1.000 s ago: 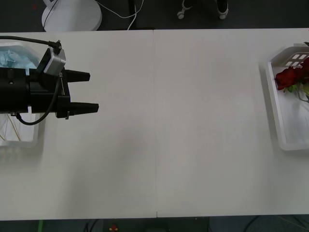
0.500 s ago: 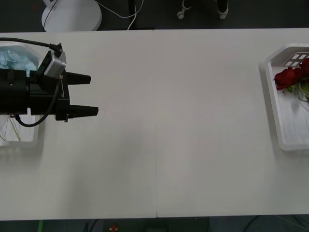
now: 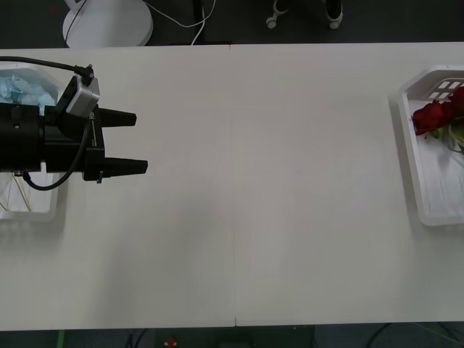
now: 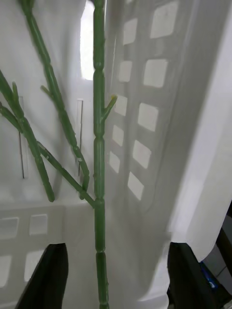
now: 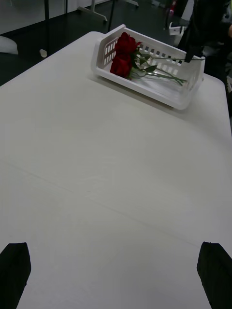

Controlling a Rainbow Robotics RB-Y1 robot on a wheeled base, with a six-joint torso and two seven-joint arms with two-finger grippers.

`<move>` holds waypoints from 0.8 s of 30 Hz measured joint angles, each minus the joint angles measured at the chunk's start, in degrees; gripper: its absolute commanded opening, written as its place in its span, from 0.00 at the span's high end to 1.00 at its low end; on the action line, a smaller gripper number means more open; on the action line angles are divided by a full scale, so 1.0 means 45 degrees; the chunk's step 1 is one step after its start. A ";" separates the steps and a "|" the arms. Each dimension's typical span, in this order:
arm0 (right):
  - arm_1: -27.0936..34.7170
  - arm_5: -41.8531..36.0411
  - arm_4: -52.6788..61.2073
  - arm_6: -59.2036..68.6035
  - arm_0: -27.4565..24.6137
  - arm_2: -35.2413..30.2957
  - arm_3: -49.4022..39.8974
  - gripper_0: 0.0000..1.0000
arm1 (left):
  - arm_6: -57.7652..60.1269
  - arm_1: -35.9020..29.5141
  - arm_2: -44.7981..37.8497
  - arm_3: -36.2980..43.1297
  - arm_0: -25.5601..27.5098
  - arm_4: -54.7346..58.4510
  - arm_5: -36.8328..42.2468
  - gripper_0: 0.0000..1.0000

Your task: Put the red flowers into the right box and the blue flowers into the left box

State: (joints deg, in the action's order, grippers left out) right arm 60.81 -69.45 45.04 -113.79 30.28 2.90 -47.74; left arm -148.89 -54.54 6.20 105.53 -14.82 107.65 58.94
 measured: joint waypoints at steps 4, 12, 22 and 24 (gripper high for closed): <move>0.0046 0.0002 0.0100 -0.0006 0.0023 -0.1271 -0.0218 0.28 | 0.0000 0.0000 0.0000 0.0000 0.0000 0.0000 0.0000 0.00; 0.0503 -0.0705 0.1428 -0.3163 0.0023 -0.2175 -0.3184 0.28 | 0.0000 0.0000 0.0000 -0.0003 0.0000 0.0000 0.0000 0.00; 0.0500 -0.2107 0.7281 -0.5873 0.0023 -0.1438 -0.7462 0.28 | 0.0000 0.0000 0.0000 -0.0009 0.0000 0.0000 0.0000 0.00; 0.0500 -0.2009 0.8375 -0.6191 0.0025 -0.0730 -0.8021 0.28 | 0.0000 0.0000 0.0000 -0.0009 0.0000 0.0000 0.0000 0.00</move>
State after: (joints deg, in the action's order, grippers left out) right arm 63.06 -78.49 82.73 -141.65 30.39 -0.39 -83.83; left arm -148.89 -54.54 6.20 105.49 -14.82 107.65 58.94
